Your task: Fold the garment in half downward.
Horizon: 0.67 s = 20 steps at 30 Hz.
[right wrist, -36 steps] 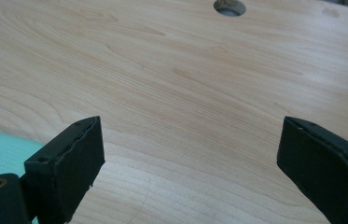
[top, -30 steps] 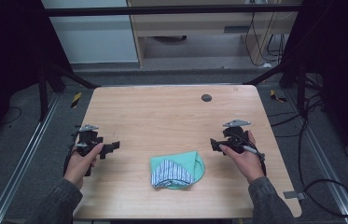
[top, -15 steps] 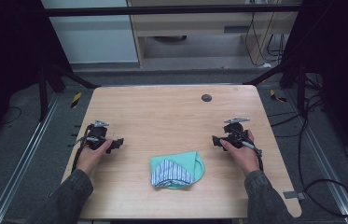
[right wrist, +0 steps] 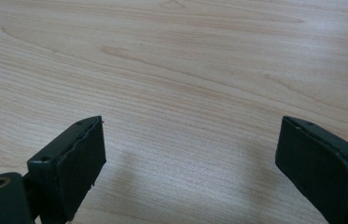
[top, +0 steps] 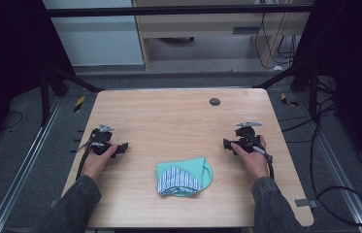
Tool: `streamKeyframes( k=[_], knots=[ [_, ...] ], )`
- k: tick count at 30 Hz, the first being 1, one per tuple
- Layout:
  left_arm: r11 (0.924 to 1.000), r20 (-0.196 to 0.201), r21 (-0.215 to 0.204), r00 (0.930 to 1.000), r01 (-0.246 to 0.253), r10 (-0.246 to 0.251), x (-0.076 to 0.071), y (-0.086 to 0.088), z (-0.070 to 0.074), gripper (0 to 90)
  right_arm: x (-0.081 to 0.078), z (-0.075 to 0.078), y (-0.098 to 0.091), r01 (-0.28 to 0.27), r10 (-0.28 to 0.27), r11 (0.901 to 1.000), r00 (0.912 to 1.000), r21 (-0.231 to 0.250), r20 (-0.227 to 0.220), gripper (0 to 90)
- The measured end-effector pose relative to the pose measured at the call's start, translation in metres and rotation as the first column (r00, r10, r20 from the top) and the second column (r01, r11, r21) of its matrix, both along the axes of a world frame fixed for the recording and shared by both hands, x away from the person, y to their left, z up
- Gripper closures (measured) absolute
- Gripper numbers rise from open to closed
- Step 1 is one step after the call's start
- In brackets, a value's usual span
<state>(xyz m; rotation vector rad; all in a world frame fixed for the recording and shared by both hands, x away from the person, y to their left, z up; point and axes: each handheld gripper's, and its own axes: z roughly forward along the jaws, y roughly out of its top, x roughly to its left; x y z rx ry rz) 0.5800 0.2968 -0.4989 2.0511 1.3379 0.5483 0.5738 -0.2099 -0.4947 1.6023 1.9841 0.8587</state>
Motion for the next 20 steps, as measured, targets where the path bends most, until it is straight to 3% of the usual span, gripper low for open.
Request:
streamKeyframes(
  k=[8,12,15,20],
  knots=[
    [0.9999,0.011,0.011,0.9999,-0.001,0.001,0.002,-0.003,-0.004,6.4,0.0,-0.01,0.002,0.006,-0.006,1.0,0.9998,-0.005,-0.017,7.1],
    [1.0,0.04,-0.002,0.9992,-0.005,0.005,-0.001,-0.003,-0.008,3.7,0.0,-0.013,0.006,0.004,-0.003,0.999,1.0,-0.045,0.006,3.7],
    [1.0,0.038,-0.001,0.9993,-0.005,0.006,-0.001,-0.003,-0.008,3.2,-0.002,-0.017,0.009,0.012,-0.011,0.9992,0.9993,-0.037,0.037,1.4],
    [0.9998,0.031,0.001,0.9993,-0.019,0.019,-0.002,-0.003,-0.008,0.3,-0.008,-0.017,0.012,0.074,-0.073,0.9969,0.9968,-0.029,0.032,1.0]
  ],
)
